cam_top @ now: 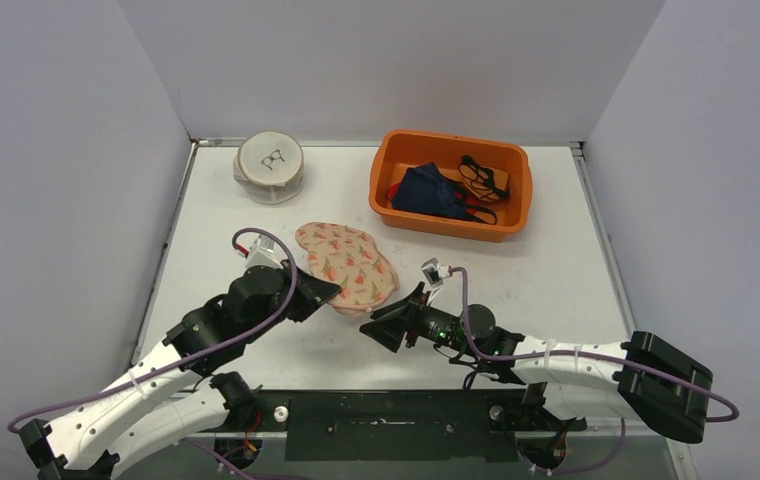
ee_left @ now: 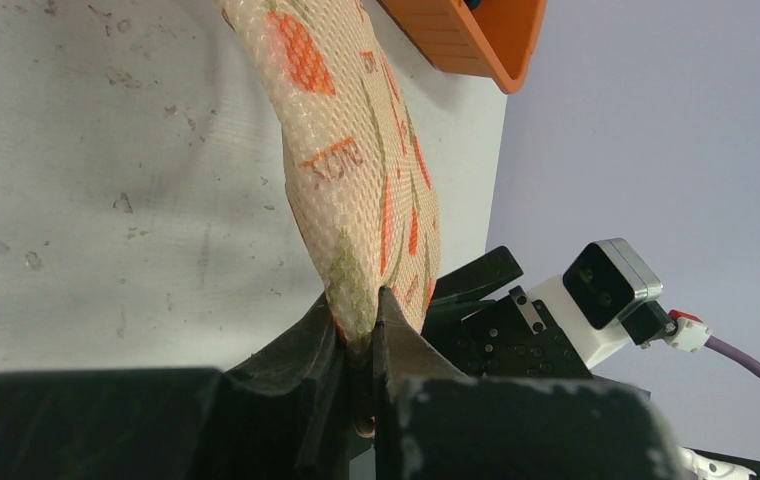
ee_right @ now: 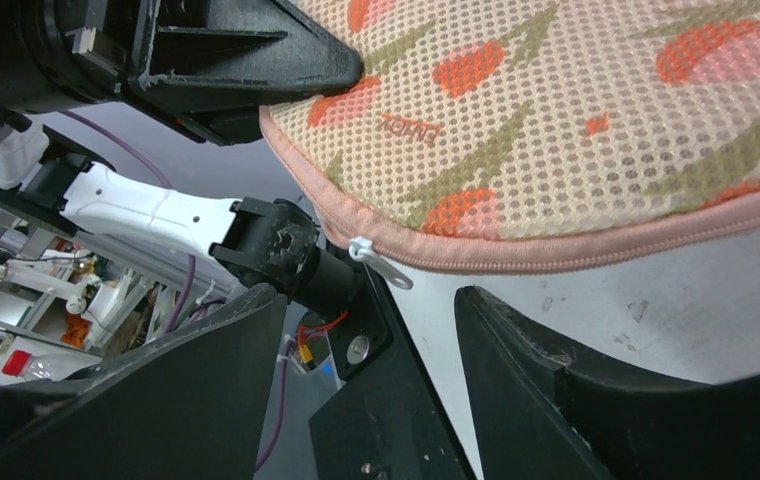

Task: Unzip the laundry bag and remove the bra
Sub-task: Unzip the laundry bag at the center of the board.

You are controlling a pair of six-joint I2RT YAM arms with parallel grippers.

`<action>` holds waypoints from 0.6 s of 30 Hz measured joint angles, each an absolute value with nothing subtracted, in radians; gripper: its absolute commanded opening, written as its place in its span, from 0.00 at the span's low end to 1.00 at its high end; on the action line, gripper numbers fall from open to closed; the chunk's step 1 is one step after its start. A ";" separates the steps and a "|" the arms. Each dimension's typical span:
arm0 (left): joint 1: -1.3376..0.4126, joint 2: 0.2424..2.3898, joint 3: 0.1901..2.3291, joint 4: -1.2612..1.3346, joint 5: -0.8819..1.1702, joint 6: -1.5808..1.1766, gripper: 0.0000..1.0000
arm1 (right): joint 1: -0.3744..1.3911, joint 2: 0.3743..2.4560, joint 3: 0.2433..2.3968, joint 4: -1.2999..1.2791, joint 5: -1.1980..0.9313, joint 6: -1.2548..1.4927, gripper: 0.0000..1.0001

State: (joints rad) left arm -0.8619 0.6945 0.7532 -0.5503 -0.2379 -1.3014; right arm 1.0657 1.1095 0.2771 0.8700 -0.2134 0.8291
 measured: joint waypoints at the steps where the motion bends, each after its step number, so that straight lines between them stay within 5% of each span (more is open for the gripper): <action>1: -0.862 0.692 0.753 -0.550 -0.236 -1.301 0.00 | 1.066 1.118 0.281 0.878 -0.213 0.831 0.63; 18: -0.862 0.665 0.753 -0.550 -0.231 -1.312 0.00 | 1.061 1.172 0.304 0.994 -0.209 0.867 0.49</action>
